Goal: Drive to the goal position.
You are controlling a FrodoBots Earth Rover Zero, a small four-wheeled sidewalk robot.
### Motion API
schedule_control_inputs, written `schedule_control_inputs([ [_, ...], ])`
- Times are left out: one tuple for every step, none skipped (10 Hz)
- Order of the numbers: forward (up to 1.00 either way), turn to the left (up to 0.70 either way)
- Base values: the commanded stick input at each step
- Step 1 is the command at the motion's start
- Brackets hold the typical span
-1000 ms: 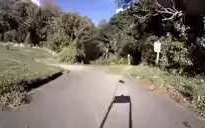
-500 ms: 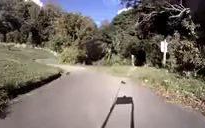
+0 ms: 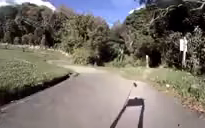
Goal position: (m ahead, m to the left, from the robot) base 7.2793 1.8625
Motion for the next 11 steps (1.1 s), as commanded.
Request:
schedule_control_inputs([
  [1.00,0.00],
  [1.00,0.00],
  [1.00,0.00],
  [1.00,0.00],
  [1.00,0.00],
  [1.00,0.00],
  [1.00,0.00],
  [1.00,-0.01],
  [1.00,-0.06],
  [1.00,-0.40],
  [1.00,-0.40],
])
